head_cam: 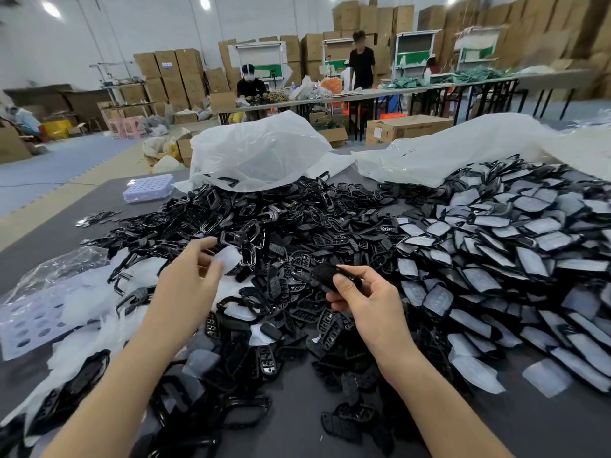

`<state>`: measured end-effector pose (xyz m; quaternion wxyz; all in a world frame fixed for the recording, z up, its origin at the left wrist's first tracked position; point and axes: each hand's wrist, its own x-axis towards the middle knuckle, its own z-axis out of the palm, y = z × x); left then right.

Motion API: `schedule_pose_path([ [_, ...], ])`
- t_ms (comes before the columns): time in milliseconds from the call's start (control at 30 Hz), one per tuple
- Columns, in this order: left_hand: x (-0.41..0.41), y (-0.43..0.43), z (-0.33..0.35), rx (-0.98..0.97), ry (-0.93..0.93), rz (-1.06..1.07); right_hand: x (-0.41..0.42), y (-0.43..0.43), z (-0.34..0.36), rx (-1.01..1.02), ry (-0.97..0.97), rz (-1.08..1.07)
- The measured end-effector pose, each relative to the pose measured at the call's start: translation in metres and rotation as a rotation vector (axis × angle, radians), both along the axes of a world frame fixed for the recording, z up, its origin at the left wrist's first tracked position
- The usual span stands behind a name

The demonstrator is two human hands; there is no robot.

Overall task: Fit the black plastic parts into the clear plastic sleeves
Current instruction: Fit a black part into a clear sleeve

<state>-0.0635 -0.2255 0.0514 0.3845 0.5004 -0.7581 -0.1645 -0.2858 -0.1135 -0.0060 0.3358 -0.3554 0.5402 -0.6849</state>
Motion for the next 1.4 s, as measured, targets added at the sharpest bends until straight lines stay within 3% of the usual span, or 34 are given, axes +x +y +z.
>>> schedule_pose_path([
  [133,-0.016,0.031,-0.005,0.180,0.377,-0.160,0.002,0.001,0.010,-0.067,-0.341,0.131],
  [233,-0.032,0.047,-0.018,0.311,0.498,-0.220,0.004,0.003,0.014,-0.122,-0.480,0.300],
  [367,-0.047,0.062,-0.037,0.350,0.473,-0.273,0.010,0.004,0.013,-0.135,-0.466,0.421],
  [600,-0.050,0.074,-0.047,0.266,0.330,-0.390,0.015,0.004,0.008,-0.116,-0.336,0.435],
  [800,-0.052,0.078,-0.049,0.252,0.421,-0.387,0.014,0.005,0.008,-0.085,-0.309,0.426],
  [967,-0.049,0.079,-0.047,0.253,0.519,-0.349,0.015,0.006,0.010,-0.071,-0.332,0.367],
  [1133,-0.047,0.080,-0.047,0.211,0.519,-0.365,0.010,0.002,0.008,-0.069,-0.370,0.180],
  [1400,-0.046,0.084,-0.050,0.233,0.349,-0.379,0.005,0.002,0.006,-0.065,-0.290,0.065],
])
